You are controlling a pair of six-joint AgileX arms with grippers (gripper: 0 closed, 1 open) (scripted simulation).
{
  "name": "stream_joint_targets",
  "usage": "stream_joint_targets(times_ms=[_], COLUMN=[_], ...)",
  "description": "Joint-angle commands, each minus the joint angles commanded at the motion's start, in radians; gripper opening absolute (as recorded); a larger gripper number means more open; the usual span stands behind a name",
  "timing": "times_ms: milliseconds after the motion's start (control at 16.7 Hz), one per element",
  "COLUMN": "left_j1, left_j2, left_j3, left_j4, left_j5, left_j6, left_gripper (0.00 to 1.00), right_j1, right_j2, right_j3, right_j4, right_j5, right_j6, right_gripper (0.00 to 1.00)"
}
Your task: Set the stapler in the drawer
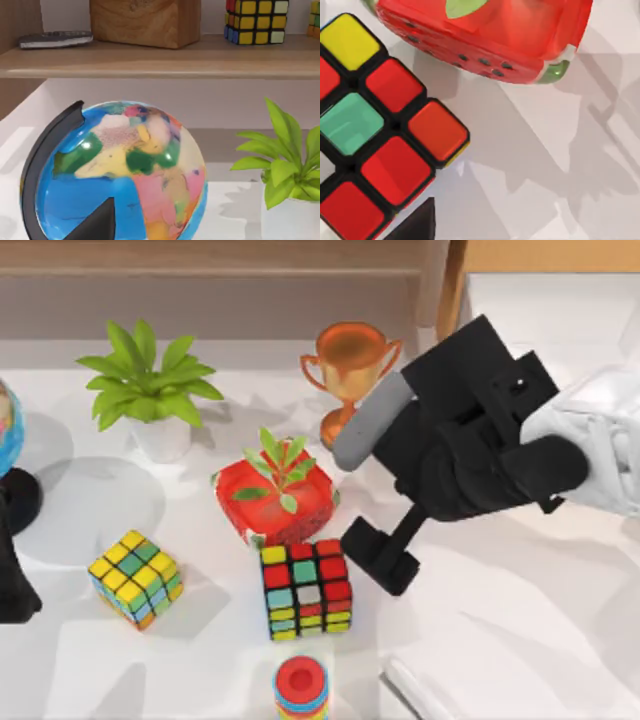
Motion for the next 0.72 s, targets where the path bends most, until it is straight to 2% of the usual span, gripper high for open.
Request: stream_joint_targets(times_ms=[180, 360, 540, 720], left_j1=[0.0, 0.0, 0.0, 0.0], left_j2=[0.0, 0.0, 0.0, 0.0], left_j3=[0.0, 0.0, 0.0, 0.0], left_j4=[0.0, 0.0, 0.0, 0.0], left_j5=[0.0, 0.0, 0.0, 0.0], left_j6=[0.0, 0.0, 0.0, 0.0], left_gripper=[1.0, 1.0, 1.0, 1.0], right_j1=[0.07, 0.149, 0.216, 0.229], right_j2=[0.019, 0.042, 0.055, 0.056], right_j3=[0.048, 0.074, 0.093, 0.096], right_j4=[-0.293, -0.493, -0.597, -0.613], right_j5=[0.0, 0.001, -0.002, -0.003], right_j6=[0.206, 0.369, 0.465, 0.48], right_gripper=[1.0, 1.0, 1.0, 1.0])
